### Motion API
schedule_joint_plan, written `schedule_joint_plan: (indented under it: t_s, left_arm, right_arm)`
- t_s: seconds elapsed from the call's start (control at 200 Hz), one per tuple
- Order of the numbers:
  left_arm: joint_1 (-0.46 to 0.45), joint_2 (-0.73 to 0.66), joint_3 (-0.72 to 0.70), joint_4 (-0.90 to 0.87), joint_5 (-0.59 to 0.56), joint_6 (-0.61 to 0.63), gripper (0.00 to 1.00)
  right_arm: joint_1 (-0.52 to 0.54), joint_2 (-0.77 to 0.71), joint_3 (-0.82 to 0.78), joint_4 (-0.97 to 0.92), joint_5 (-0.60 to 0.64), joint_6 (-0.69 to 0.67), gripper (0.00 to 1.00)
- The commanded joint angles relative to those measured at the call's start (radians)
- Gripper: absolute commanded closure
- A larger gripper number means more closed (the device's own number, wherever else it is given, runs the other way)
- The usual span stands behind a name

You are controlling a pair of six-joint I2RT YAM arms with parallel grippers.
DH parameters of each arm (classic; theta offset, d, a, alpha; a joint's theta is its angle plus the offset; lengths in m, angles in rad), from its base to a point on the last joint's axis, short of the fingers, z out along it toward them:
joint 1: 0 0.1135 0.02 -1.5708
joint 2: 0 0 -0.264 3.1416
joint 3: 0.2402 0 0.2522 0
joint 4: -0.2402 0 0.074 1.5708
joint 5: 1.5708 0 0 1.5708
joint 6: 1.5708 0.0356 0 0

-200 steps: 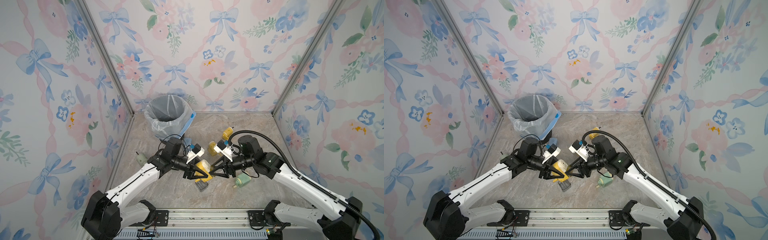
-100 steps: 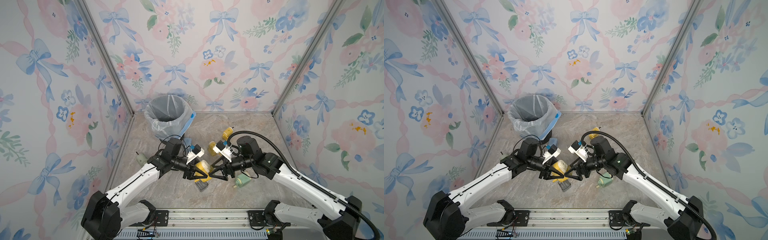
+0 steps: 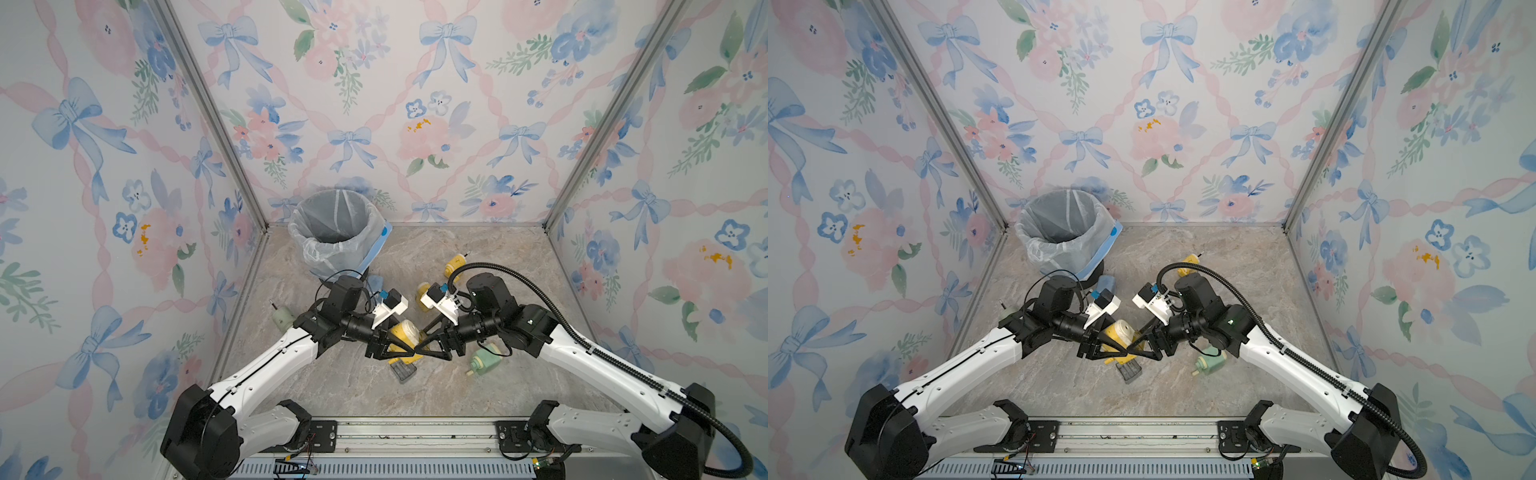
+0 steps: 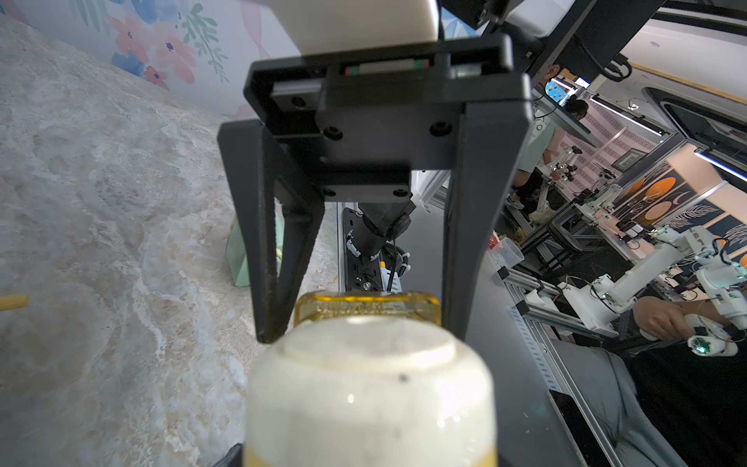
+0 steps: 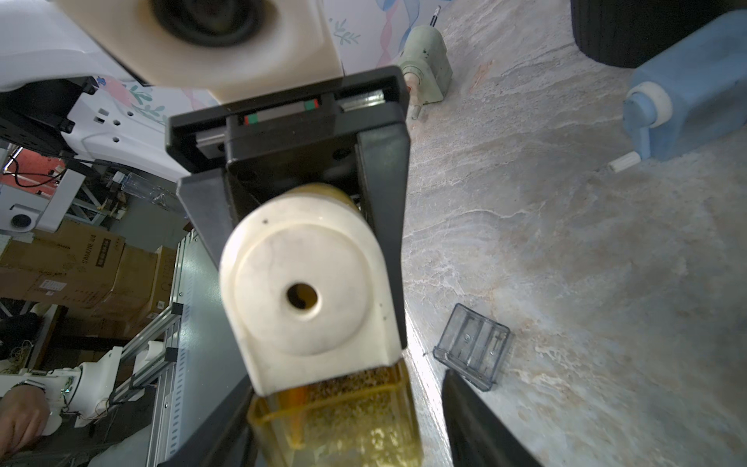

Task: Take out the pencil sharpener tray and clean the shavings
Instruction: Open the container of the pencil sharpener.

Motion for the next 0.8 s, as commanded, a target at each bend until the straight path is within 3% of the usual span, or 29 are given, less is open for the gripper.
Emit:
schedule_joint_plan:
  t_s: [0.0, 0.205, 0.795]
  left_arm:
    - [0.002, -0.022, -0.006, -0.011, 0.021, 0.019, 1.0]
    - [0.002, -0.021, -0.006, -0.01, 0.022, 0.019, 1.0]
    - [0.002, -0.026, -0.011, -0.012, 0.046, 0.019, 1.0]
  right_arm:
    - [0.013, -0.002, 0.022, -0.001, -0.019, -0.003, 0.38]
    - [0.01, -0.012, 0.028, -0.011, -0.036, -0.008, 0.54]
    - [-0.105, -0.112, -0.003, 0.022, -0.111, 0.033, 0.58]
